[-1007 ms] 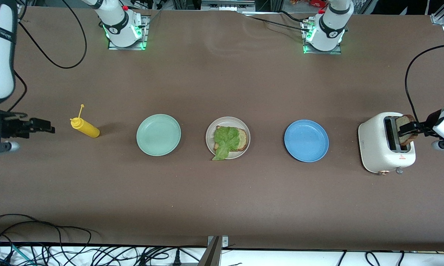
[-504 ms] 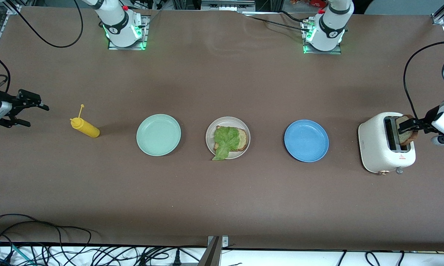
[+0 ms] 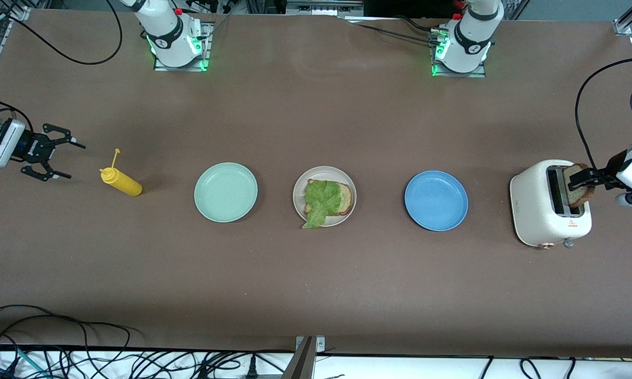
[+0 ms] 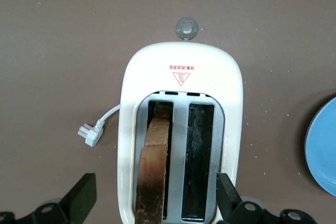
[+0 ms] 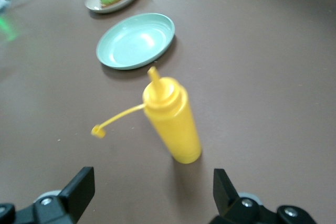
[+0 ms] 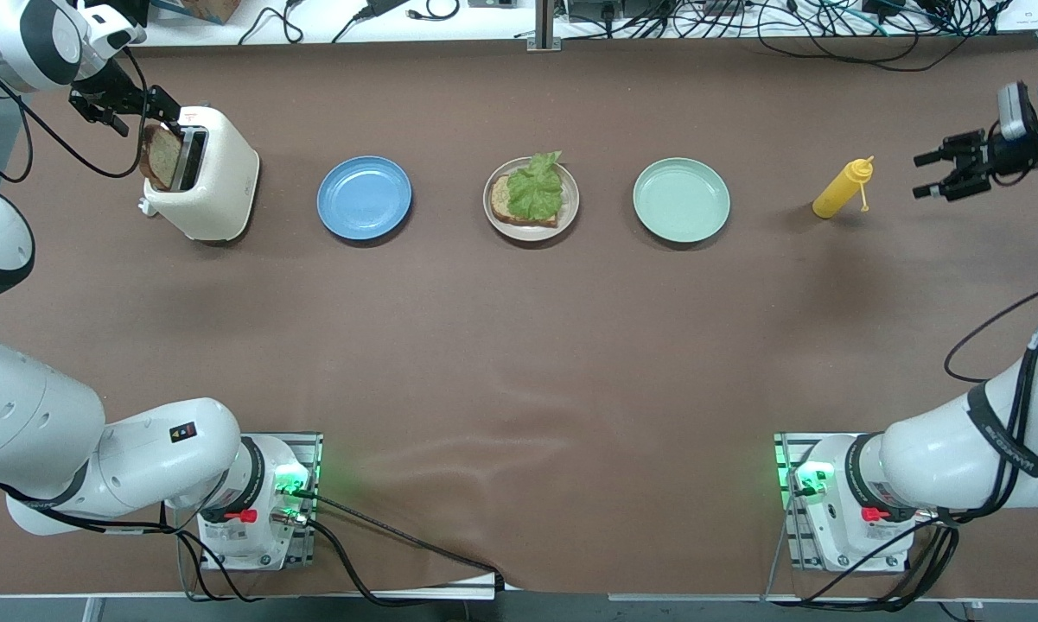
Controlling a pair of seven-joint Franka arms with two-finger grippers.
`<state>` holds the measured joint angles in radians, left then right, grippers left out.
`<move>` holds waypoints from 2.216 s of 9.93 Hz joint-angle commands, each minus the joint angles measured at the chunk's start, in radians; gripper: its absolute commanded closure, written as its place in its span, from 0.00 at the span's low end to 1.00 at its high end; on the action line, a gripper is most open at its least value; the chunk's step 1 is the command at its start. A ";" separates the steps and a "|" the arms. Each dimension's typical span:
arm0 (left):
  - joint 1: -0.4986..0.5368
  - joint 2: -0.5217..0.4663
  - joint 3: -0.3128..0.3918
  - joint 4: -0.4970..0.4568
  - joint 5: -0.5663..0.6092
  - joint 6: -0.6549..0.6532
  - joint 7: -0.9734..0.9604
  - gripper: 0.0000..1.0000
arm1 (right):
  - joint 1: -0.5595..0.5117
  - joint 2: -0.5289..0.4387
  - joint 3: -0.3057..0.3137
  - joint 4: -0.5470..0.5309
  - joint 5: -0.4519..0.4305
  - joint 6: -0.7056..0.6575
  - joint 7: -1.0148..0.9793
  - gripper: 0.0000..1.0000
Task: Make sandwich on beige plate with both arms
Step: 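Lower the right gripper around the mustard bottle and close it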
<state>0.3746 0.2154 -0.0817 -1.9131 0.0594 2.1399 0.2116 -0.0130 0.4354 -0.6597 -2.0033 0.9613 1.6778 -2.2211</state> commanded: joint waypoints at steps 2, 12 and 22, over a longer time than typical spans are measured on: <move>0.013 -0.005 -0.010 -0.003 0.016 -0.005 -0.006 0.00 | -0.016 0.081 0.029 0.018 0.138 -0.049 -0.168 0.00; 0.013 -0.001 -0.010 -0.003 0.016 -0.014 -0.004 0.00 | -0.016 0.204 0.043 0.014 0.415 -0.128 -0.367 0.00; 0.012 0.002 -0.010 -0.003 0.016 -0.018 -0.004 0.00 | 0.014 0.261 0.127 -0.018 0.510 -0.093 -0.379 0.40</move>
<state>0.3793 0.2230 -0.0831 -1.9149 0.0594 2.1299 0.2114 -0.0091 0.6982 -0.5334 -2.0256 1.4448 1.5714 -2.5977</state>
